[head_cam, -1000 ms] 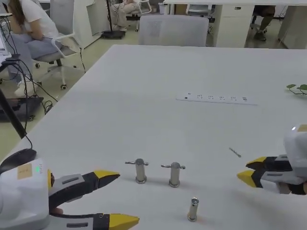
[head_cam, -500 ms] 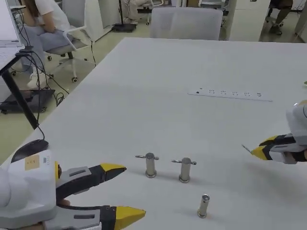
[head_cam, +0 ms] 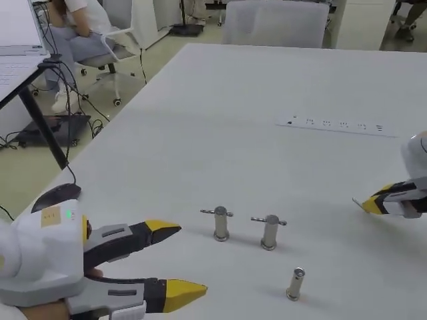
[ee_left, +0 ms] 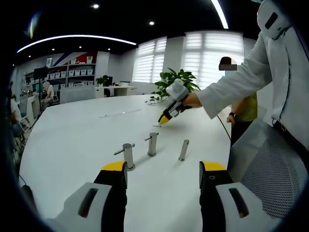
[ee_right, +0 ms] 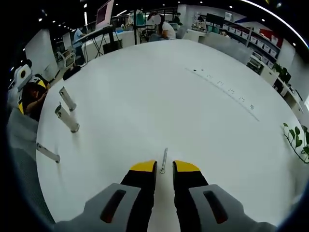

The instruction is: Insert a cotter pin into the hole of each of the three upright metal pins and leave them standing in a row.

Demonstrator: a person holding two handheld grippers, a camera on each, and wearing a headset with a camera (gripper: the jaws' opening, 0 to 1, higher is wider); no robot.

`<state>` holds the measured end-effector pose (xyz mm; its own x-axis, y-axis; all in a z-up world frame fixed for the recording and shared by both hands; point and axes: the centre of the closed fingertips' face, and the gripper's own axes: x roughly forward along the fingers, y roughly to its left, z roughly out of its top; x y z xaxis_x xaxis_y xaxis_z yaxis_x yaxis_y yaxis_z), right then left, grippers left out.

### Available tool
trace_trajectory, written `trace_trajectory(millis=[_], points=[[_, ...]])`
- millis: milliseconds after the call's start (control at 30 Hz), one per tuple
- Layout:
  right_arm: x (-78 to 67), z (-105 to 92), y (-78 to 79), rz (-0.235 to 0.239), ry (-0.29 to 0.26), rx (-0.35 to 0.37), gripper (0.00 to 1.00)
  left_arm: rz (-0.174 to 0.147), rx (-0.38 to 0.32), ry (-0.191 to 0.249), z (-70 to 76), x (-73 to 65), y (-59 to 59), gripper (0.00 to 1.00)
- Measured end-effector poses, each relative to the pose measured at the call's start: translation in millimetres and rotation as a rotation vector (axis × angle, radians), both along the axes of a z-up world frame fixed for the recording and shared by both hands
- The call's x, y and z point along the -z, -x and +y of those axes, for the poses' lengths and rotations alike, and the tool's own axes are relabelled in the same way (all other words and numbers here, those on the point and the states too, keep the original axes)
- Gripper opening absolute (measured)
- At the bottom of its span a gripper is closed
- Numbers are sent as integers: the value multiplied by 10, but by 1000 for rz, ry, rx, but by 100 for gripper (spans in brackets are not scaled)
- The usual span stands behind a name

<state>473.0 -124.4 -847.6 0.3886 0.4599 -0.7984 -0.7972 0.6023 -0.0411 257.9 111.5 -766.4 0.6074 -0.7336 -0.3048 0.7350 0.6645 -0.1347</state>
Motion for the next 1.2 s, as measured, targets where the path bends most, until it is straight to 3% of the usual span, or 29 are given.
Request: trace_trajectory(millis=[400,667,1200], points=[[119,28,7,38,34,-14,12,0,-3,-5,43,-18,4,59],[100,39,1,27,45,-27,10,-1,-5,0,54,-37,-5,59],[108,51,18,-17,92,-119,4,-2,-4,-6,56,-56,-20,59]])
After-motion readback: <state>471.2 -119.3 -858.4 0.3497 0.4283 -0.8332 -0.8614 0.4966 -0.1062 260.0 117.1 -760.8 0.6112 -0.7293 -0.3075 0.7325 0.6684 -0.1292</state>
